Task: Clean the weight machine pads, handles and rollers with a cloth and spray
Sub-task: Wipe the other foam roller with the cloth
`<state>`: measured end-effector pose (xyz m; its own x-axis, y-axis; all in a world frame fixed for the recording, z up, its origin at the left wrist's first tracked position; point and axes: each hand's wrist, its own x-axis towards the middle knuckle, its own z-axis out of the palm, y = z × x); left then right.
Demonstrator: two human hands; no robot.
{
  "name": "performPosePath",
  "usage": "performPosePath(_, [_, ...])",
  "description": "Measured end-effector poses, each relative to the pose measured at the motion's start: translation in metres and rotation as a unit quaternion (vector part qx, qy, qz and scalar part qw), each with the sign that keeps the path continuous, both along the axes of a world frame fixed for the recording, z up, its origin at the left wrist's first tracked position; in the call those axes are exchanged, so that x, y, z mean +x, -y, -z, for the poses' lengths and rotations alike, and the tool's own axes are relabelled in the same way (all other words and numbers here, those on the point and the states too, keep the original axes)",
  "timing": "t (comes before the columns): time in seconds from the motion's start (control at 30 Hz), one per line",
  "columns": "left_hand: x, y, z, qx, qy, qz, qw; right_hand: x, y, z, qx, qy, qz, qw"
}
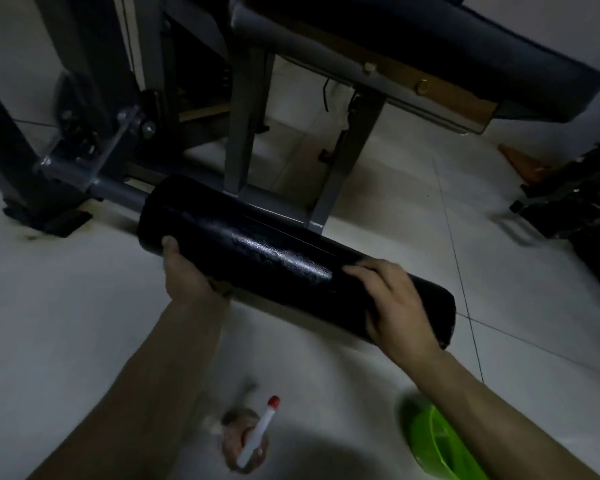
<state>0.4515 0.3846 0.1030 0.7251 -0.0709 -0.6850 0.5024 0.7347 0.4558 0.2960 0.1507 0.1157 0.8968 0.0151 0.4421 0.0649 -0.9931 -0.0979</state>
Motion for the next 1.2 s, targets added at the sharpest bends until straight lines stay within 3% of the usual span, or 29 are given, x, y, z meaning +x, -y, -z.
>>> performPosePath(0.13, [0.009,-0.011,0.004,0.008,-0.003,0.023,1.0,-0.006,-0.011,0.0,0.037,0.002,0.039,0.999])
performPosePath(0.3, [0.004,-0.016,0.012,-0.013,0.009,0.05,0.999,0.079,-0.079,-0.002,0.024,0.006,-0.067,0.997])
performPosePath(0.43, [0.014,-0.022,0.019,-0.15,0.003,0.065,0.987,0.169,-0.158,-0.001,0.008,0.002,-0.125,0.992])
performPosePath(0.5, [0.019,-0.021,0.022,-0.173,-0.017,0.046,0.984,0.197,-0.182,-0.004,0.014,-0.01,-0.128,0.992])
performPosePath(0.7, [0.028,-0.02,0.028,-0.087,-0.048,0.033,0.994,0.151,-0.151,-0.02,-0.05,-0.075,-0.143,0.986])
performPosePath(0.87, [0.03,-0.015,0.026,-0.051,-0.07,0.022,0.996,0.096,-0.107,-0.013,-0.029,-0.059,-0.092,0.994])
performPosePath(1.03, [0.029,-0.019,0.019,-0.077,-0.072,0.016,0.994,0.178,-0.169,-0.019,0.034,-0.05,-0.147,0.987])
performPosePath(1.2, [0.031,-0.028,0.016,-0.088,-0.073,0.023,0.993,0.239,-0.213,-0.022,-0.006,-0.062,-0.195,0.979])
